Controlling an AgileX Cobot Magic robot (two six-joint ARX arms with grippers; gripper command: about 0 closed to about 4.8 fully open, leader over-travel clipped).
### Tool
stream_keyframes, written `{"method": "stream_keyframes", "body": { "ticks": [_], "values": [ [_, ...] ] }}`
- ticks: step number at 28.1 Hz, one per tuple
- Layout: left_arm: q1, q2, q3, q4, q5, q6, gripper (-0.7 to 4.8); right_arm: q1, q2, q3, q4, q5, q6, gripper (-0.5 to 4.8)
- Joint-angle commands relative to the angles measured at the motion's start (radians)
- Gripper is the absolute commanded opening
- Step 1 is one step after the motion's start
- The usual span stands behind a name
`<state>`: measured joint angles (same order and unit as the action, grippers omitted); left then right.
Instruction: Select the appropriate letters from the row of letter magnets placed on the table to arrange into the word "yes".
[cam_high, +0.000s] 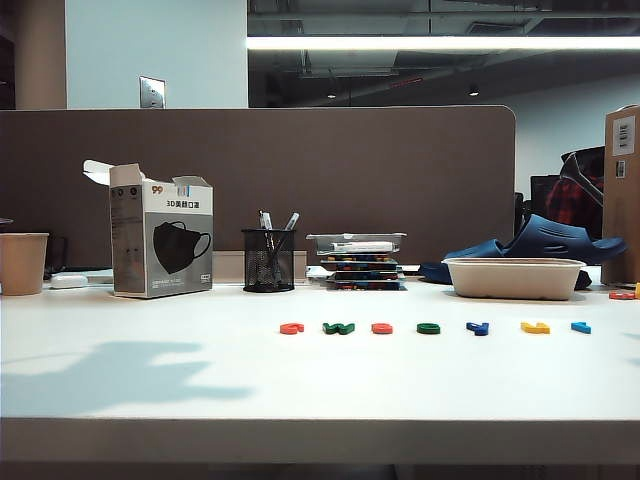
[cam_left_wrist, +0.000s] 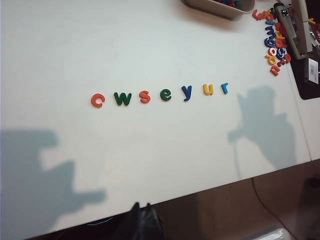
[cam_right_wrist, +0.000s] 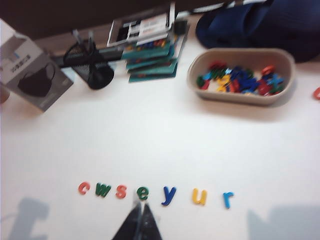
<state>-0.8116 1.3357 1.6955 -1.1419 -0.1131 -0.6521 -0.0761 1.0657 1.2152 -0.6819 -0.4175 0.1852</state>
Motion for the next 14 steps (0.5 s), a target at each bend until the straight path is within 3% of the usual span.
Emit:
{"method": "stream_keyframes", "body": {
  "ticks": [1, 8, 14],
  "values": [
    [0.000, -0.002, 0.004, 0.006, 0.001, -0.003, -0.05, 0.001, 0.059, 0.021, -0.002, -0.064, -0.014, -0.01],
    [0.000, -0.002, 0.004, 0.006, 0.001, -0.003, -0.05, 0.002, 0.200, 0.028, -0.001, -0.121, -0.125, -0.01],
    [0.000, -0.002, 0.004, 0.006, 0.001, -0.003, -0.05, 0.069, 0.344, 0.030, 0.010, -0.122, -0.263, -0.01]
  ]
}}
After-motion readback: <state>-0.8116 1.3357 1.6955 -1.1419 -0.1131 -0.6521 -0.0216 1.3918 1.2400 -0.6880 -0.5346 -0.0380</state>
